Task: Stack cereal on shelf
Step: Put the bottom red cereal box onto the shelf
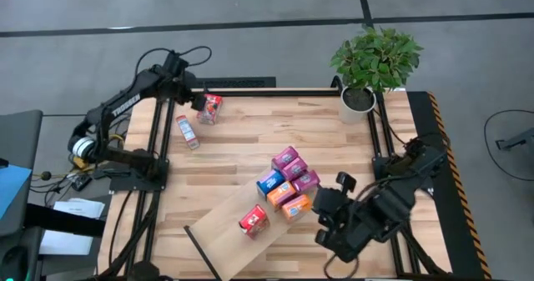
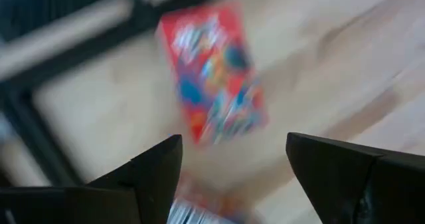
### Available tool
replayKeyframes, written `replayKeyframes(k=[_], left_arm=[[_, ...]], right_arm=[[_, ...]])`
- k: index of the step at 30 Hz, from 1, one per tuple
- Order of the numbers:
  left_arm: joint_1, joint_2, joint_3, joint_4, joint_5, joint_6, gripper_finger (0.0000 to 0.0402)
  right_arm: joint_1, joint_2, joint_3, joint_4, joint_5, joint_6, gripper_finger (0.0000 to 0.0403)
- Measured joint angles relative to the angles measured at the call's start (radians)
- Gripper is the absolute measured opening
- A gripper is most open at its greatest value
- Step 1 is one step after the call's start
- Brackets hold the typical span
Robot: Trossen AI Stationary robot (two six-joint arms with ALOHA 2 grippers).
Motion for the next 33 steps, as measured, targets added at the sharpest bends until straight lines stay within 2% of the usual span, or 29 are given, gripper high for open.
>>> replayKeyframes(k=[6,9,14,18,22,28,33], left_arm=[[0.018,0.010,0.000,-0.162,-0.011,-0.002,0.0268],[0.003,-0.014,0.000,-0.211,-0.092,-0.039,0.0273],[-0.059,-0.042,0.000,-0.272,-0.191,-0.223,0.0275],[-0.121,-0.067,0.000,-0.287,-0.288,-0.395,0.0275],[-0.181,-0.069,0.000,-0.286,-0.329,-0.533,0.0275],[-0.242,-0.060,-0.017,-0.271,-0.362,-0.650,0.0275],[-0.235,-0.060,-0.111,-0.272,-0.394,-0.742,0.0275]], right_arm=[[0.034,-0.046,0.000,0.001,0.005,0.000,0.0125],[0.036,-0.059,-0.003,0.002,0.009,-0.005,0.0126],[0.044,-0.100,-0.094,0.000,0.003,-0.003,0.0132],[0.068,-0.143,-0.199,0.000,-0.003,0.058,0.0134],[0.097,-0.173,-0.268,0.000,-0.006,0.126,0.0134],[0.118,-0.177,-0.283,0.001,0.023,0.122,0.0128],[0.132,-0.177,-0.283,0.001,0.025,0.108,0.0124]])
